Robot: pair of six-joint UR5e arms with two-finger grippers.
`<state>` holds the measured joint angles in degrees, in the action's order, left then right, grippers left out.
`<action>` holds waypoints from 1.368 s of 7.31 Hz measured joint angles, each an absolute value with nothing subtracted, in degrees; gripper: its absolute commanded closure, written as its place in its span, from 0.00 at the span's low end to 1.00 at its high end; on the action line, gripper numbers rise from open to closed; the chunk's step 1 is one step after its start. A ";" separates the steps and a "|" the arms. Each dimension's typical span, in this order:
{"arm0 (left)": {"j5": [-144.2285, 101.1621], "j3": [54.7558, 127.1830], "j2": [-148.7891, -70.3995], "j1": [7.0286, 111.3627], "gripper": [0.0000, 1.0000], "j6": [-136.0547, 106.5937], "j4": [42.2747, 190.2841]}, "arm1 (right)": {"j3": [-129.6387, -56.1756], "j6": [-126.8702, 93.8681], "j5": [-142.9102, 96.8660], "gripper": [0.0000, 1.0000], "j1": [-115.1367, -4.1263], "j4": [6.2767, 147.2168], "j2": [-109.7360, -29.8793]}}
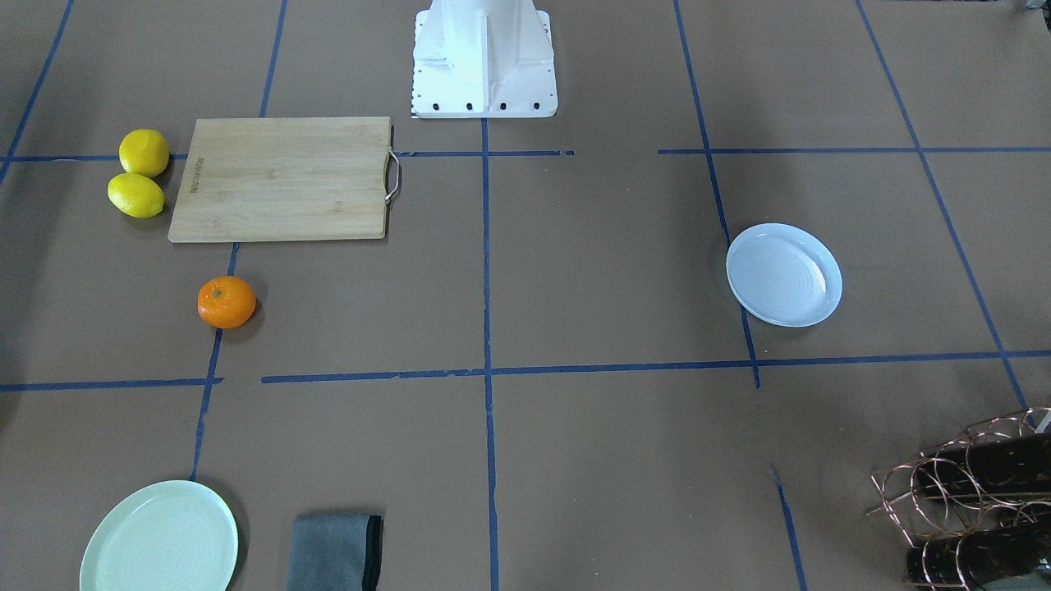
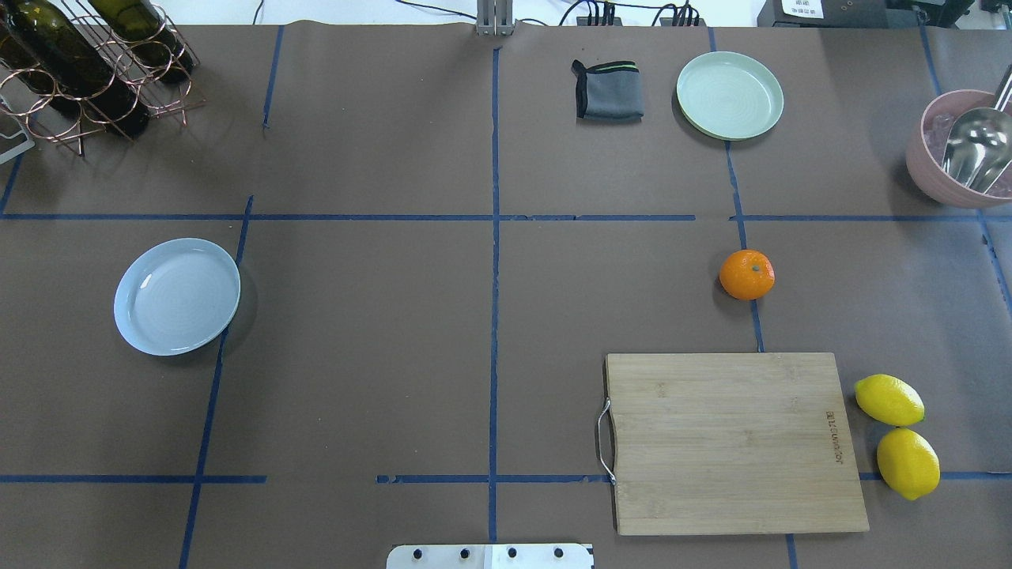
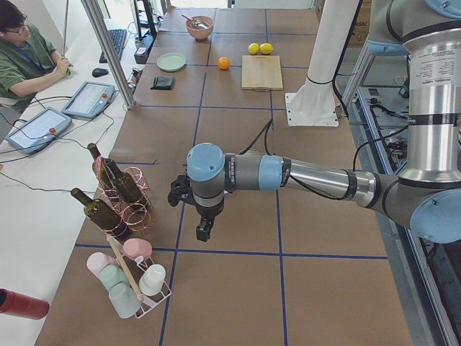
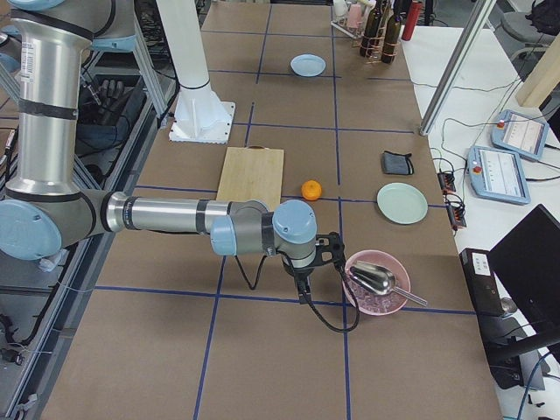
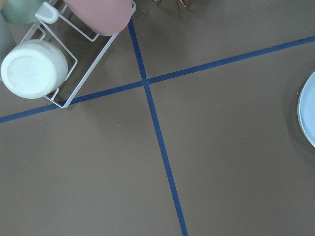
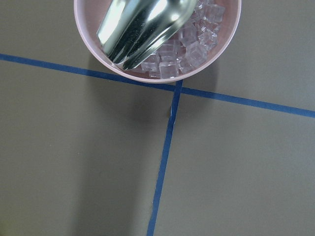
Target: Pick orange to plate
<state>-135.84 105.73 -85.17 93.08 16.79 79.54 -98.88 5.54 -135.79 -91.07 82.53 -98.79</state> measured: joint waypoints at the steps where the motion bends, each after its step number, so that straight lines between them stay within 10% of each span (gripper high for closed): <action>1: -135.81 106.00 -85.19 93.08 0.00 16.77 79.54 | -98.88 5.54 -135.79 0.00 -91.08 82.53 -98.81; 10: -144.55 104.07 -87.61 90.26 0.00 12.28 115.09 | -99.24 5.65 -136.19 0.00 -91.14 82.53 -99.30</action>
<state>-144.55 104.07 -87.61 90.26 12.28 115.09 -99.24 5.65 -136.19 -91.14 82.53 -99.30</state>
